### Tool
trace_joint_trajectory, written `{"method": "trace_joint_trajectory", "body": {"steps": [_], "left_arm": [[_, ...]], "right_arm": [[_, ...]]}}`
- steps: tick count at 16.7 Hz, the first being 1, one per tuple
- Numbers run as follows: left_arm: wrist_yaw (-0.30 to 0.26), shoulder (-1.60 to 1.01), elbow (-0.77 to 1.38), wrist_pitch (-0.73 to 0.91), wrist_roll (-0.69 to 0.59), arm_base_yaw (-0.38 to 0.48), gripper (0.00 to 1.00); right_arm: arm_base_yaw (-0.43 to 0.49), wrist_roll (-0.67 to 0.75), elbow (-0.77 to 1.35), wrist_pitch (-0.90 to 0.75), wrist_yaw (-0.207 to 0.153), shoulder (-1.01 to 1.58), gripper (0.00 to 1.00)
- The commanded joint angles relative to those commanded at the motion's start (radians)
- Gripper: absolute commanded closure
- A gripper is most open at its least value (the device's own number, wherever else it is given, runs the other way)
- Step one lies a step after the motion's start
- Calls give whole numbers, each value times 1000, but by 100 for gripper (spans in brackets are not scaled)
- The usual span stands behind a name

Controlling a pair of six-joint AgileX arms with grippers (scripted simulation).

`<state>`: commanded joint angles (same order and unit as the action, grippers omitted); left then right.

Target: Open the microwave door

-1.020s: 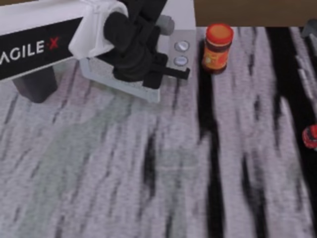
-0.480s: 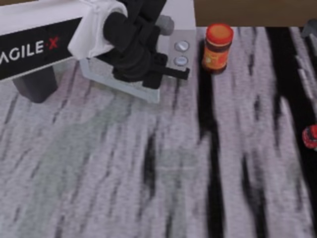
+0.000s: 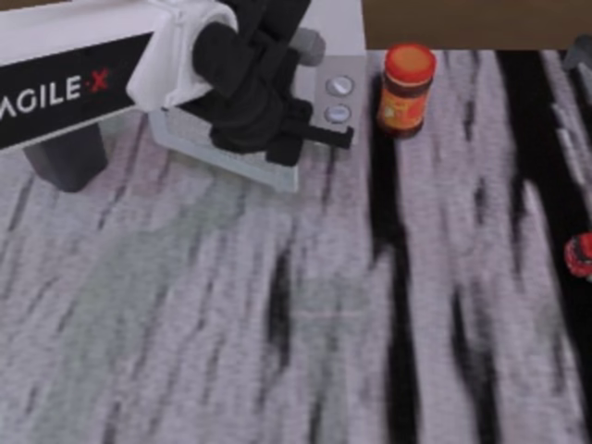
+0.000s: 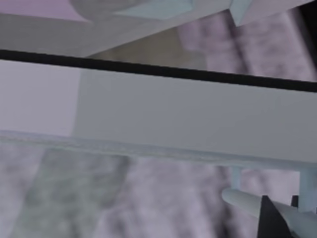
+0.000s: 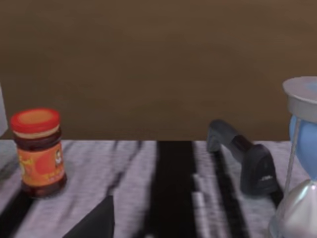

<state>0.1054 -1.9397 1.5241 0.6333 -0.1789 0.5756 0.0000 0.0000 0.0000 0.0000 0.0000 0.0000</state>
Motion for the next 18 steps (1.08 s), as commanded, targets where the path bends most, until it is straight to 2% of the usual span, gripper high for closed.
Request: {"method": "trace_joint_trajectory", "body": {"steps": [6,11,18], "left_arm": [[-10,1,-3,-1,-3,7,100],[-41,45,-64,-22,71,-17,100],[-43,48,-67,-24,75,-19,100]], "right_arm": [[0,0,0,0,0,0,0],[0,0,0,0,0,0,0],[0,0,0,0,0,0,0]]}}
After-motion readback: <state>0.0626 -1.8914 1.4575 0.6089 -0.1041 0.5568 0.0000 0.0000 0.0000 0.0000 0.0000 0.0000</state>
